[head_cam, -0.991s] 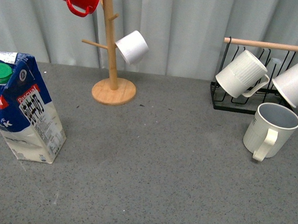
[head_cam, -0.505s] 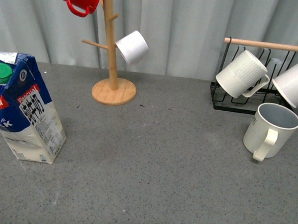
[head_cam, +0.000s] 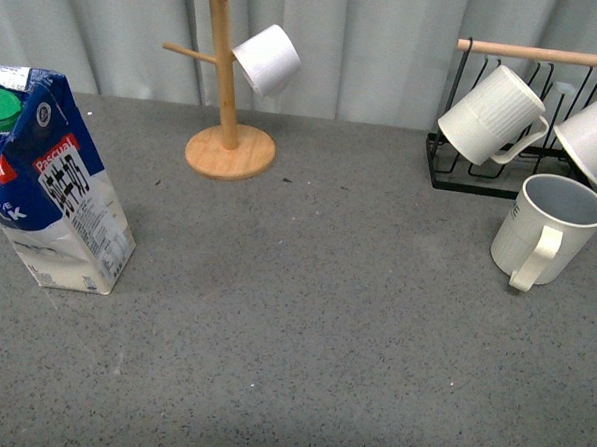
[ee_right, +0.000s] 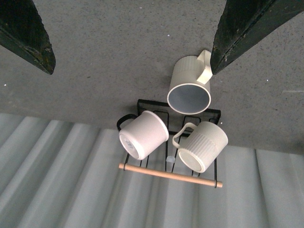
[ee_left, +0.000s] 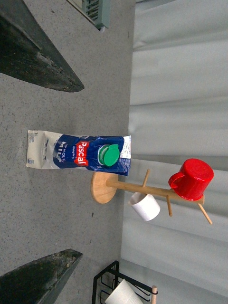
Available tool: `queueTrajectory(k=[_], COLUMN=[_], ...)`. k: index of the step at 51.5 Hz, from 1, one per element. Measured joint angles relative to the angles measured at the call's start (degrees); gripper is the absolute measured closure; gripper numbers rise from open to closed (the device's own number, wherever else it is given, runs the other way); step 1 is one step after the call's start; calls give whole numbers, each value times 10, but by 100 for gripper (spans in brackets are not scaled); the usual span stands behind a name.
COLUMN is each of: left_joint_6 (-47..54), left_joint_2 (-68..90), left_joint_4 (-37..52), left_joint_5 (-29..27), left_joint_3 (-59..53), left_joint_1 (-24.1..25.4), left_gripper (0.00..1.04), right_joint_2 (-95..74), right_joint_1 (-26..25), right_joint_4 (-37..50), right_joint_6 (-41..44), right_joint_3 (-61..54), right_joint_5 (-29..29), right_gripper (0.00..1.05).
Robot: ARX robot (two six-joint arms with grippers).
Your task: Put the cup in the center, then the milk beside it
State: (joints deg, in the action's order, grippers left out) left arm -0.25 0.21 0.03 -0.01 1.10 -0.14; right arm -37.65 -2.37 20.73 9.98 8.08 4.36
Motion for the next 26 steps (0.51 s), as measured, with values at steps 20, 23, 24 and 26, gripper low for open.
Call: queueTrajectory(k=[20,23,24,26], left_joint_6=[0,0,0,0], left_joint_2=[0,0,0,0], left_joint_4=[0,0,0,0], left_joint_5=[0,0,0,0], left_joint_3=[0,0,0,0], left_joint_1=[0,0,0,0], left_gripper=[7,7,7,7], right_joint_2=[-458,-505,-523,-547], right_joint_1=[-35,-38,-39,-39], right_joint_4=[-38,-75,-89,-96], right_joint_6=[-79,-102,-117,-130], right_joint_3=[262,306,325,346], right_joint_5=[-38,-58,-62,-54], right_gripper=[9,9,9,9])
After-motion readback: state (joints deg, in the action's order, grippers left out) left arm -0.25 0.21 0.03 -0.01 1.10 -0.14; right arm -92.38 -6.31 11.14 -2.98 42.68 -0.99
